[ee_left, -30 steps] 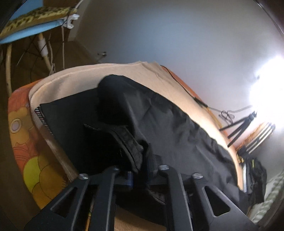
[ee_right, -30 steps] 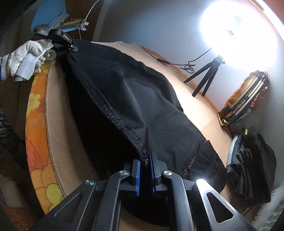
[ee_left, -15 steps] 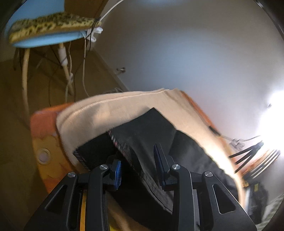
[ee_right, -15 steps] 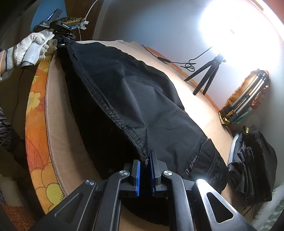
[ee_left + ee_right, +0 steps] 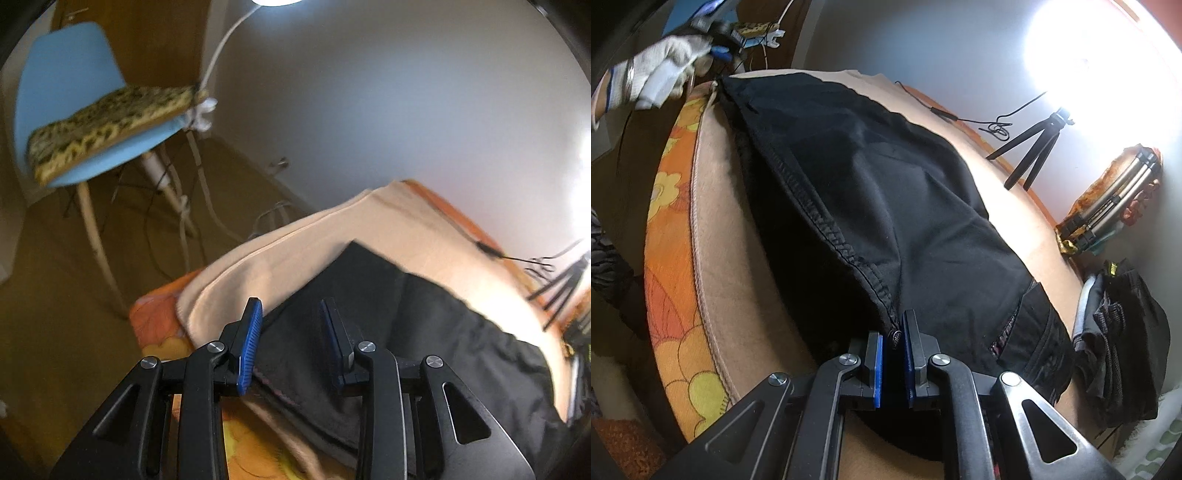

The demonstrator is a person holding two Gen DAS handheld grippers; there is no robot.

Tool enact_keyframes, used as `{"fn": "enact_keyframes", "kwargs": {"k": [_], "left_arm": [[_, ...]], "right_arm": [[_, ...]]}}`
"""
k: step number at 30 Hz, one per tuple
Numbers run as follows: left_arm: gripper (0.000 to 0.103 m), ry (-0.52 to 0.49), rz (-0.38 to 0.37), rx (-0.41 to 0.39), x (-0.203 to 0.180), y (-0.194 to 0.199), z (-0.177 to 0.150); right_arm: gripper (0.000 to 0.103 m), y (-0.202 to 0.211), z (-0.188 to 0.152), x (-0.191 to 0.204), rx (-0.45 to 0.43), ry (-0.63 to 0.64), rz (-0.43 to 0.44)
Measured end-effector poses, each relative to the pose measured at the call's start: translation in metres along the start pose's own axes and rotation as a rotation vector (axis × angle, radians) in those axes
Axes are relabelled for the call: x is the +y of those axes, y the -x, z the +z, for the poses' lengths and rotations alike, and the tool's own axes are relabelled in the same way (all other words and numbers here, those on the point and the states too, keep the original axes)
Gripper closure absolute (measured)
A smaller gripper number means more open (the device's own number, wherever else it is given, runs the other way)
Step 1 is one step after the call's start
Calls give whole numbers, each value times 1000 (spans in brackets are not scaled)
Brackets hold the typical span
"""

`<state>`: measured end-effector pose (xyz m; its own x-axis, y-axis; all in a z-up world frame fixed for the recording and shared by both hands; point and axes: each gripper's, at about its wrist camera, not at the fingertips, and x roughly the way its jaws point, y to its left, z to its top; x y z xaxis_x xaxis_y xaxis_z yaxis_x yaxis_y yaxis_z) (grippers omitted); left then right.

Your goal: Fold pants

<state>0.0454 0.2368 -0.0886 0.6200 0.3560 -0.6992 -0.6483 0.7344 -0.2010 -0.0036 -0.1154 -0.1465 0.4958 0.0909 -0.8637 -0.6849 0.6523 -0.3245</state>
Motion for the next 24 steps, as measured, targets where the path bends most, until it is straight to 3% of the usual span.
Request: {"fn": "enact_keyframes", "kwargs": {"k": [6,10,13,16,20,24], "left_arm": [[72,-177,-176,11,-67,26,-19],[72,-291,-345,80,-120,39,-50],[72,-387,-455,152,-156,47,-81],[72,-510,-553,204,-187,58,-114],[72,-651,-646,257,-220,71,-146],[72,-753,-700,288,-245,84,-173]], "right_arm": [[91,7,-4,3,-1,-38,40],[89,18,-8,1,-26,-78,60],[73,21,-17,-3,-21,-110,74],[72,34,-32,-19,-54,-191,136],[65,59,-60,-66,-118,-443,151],[59,72,-109,-125,-164,-840,159]]}}
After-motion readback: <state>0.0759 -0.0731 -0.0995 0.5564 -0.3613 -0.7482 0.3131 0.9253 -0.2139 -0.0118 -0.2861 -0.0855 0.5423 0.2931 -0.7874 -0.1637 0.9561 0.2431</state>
